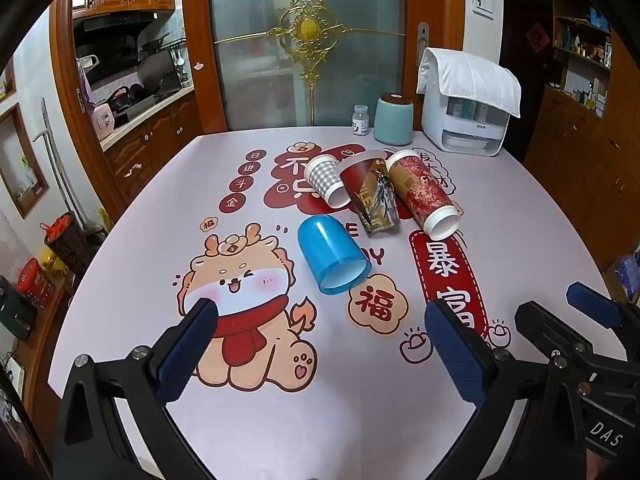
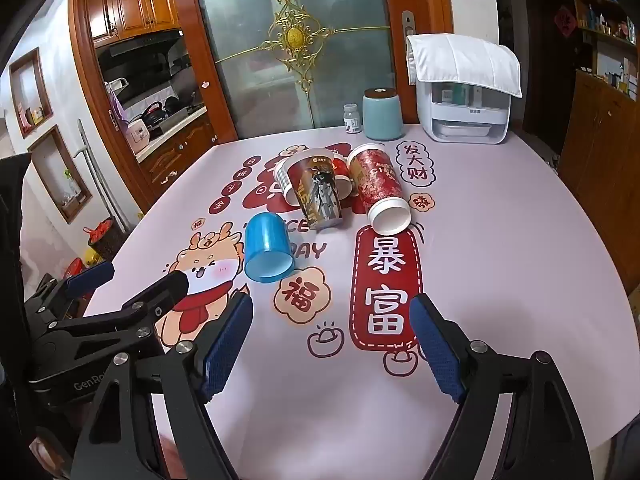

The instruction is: Flip cup upside down

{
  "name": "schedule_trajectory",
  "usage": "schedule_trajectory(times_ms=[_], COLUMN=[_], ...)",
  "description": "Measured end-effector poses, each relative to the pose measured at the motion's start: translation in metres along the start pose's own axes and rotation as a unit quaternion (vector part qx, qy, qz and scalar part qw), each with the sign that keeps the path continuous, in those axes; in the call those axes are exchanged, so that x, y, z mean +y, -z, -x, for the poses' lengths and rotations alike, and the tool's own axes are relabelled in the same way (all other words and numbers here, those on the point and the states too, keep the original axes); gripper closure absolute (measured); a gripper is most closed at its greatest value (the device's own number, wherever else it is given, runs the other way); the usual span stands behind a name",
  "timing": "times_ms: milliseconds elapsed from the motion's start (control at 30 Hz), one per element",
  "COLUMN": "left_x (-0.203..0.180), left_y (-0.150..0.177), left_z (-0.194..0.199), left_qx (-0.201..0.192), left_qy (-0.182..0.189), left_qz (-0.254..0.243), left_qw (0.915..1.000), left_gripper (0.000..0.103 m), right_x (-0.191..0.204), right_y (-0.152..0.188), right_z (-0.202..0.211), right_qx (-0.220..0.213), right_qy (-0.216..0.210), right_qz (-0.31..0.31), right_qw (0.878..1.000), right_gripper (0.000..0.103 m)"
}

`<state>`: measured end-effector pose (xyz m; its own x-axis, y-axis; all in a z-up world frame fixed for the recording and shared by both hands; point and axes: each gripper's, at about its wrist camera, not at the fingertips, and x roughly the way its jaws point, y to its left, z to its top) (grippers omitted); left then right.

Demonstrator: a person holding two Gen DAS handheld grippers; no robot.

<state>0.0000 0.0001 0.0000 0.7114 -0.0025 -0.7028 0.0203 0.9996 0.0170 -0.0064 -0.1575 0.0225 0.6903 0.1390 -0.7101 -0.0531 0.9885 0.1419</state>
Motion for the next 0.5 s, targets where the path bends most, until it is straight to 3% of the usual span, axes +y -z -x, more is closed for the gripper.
schedule_trajectory(times_ms=[500], left_x=[-0.0003], left_y=[0.0016], left_z=[-0.0011], left_qx=[-0.001], left_qy=[0.003], left_qz=[-0.001], left_qw=[1.0000], left_gripper=[0.002], right_x=[0.0005], right_y=[0.0005], right_z=[-0.0013], right_qx=[-0.001], right_qy=[-0.003], right_qz=[-0.003], right_qw=[1.000], right_gripper=[0.021])
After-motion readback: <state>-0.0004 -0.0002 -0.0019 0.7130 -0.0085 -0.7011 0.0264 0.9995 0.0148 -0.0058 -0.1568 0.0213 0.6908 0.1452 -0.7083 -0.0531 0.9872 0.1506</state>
